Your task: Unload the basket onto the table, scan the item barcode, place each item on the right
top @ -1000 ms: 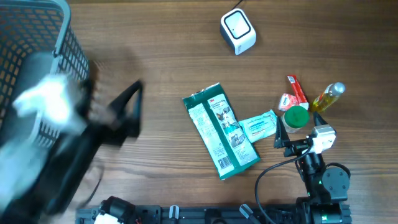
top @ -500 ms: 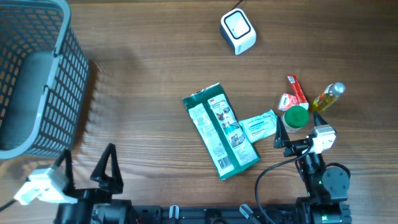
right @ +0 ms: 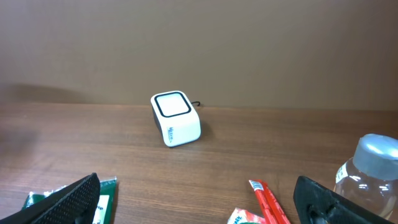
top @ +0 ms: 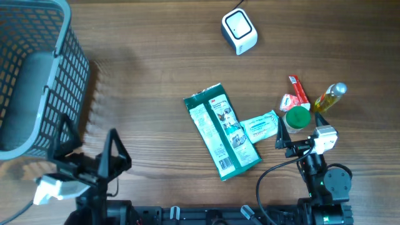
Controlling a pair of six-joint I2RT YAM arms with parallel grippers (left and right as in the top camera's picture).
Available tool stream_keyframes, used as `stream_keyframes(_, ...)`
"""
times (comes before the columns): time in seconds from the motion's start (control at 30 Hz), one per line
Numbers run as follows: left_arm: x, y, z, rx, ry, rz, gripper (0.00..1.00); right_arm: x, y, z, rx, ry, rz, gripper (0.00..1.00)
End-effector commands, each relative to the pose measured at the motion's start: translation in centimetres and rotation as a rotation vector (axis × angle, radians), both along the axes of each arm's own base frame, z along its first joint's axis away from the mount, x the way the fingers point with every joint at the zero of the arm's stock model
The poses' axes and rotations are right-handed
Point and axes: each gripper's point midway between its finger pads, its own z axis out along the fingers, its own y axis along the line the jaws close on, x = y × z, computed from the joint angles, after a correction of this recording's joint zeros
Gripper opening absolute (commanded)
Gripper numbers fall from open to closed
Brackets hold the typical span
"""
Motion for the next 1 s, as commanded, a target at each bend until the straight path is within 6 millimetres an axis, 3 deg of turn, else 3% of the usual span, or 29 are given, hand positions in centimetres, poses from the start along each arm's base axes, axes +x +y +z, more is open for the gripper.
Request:
stream_keyframes(0.0,1.4,-0.6,-3.5,0.03,-0.004,-0.017,1.0,-0.1,0.2,0.3,-0.01,-0.014,0.014,1.0)
stream_keyframes(0.33,7.3,-0.7,-15.8,0.143,0.438,0.033,1.0,-0.1,0.2,0.3,-0.01,-0.014,0.014,1.0)
stream_keyframes(0.53,8.0,-0.8,-21.8,0.303,0.664,0.068,1.0,-0.1,0.2,0.3,-0.011,-0.014,0.014,1.0)
stream_keyframes(0.67,8.0,-0.6,-23.6,0.368,0.726,0.09,1.0,-0.1,0.2,0.3,-0.01,-0.014,0.014,1.0)
stream_keyframes(0.97,8.0,-0.6,-23.6,0.367,0.724,0.089,1.0,-0.1,0.2,0.3,-0.01,-0.014,0.014,1.0)
